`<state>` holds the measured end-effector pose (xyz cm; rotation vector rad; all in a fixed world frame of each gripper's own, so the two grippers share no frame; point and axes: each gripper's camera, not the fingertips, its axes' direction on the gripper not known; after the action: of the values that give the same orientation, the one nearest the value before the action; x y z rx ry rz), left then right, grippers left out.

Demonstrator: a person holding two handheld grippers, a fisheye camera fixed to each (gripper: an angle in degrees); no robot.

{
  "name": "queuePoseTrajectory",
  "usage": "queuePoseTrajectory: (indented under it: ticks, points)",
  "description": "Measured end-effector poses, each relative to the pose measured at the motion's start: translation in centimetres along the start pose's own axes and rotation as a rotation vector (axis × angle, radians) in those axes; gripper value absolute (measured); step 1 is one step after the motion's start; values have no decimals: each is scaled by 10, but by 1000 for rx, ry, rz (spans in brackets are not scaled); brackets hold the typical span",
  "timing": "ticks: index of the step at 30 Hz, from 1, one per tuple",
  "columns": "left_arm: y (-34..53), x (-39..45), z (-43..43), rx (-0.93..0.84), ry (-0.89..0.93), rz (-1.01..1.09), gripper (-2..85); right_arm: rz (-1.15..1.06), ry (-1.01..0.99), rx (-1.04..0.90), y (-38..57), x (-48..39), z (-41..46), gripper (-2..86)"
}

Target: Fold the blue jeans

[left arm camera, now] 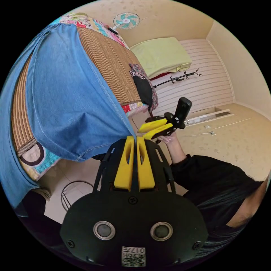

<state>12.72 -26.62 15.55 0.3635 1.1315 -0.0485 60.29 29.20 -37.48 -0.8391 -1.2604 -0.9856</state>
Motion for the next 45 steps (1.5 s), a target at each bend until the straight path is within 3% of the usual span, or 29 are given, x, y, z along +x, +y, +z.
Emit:
queuePoseTrajectory:
  ticks: [5, 11, 17, 20, 25, 27, 29, 32, 34, 39, 45]
  points:
    - [8, -12, -25, 58, 92, -4, -10, 329, -85, 205, -131, 182, -51, 165]
    - [14, -15, -45, 55, 80, 28, -10, 702, -197, 437, -262, 362, -12, 141]
    - [37, -54, -78, 107, 197, -24, -10, 858, -340, 817, -324, 415, 20, 49]
    - [58, -79, -106, 157, 262, -80, -9, 690, -345, 951, -373, 390, 17, 19]
    - [114, -110, -158, 268, 282, -204, -7, 381, -424, 848, -495, 312, 42, 16]
    - [137, -117, -181, 318, 245, -217, -6, 300, -266, 716, -532, 276, 55, 25]
    - [146, -125, -192, 344, 226, -245, -5, 372, 18, 579, -548, 258, 63, 68]
    - [150, -133, -199, 375, 265, -228, -5, 480, 289, 407, -542, 264, 60, 141]
    - [149, -135, -196, 359, 291, -216, -5, 588, 403, 297, -528, 279, 64, 145]
    - [146, -130, -185, 315, 316, -192, -6, 783, 252, 344, -462, 328, 73, 131]
    - [142, -127, -175, 319, 360, -198, -8, 936, -69, 641, -403, 370, 101, 54]
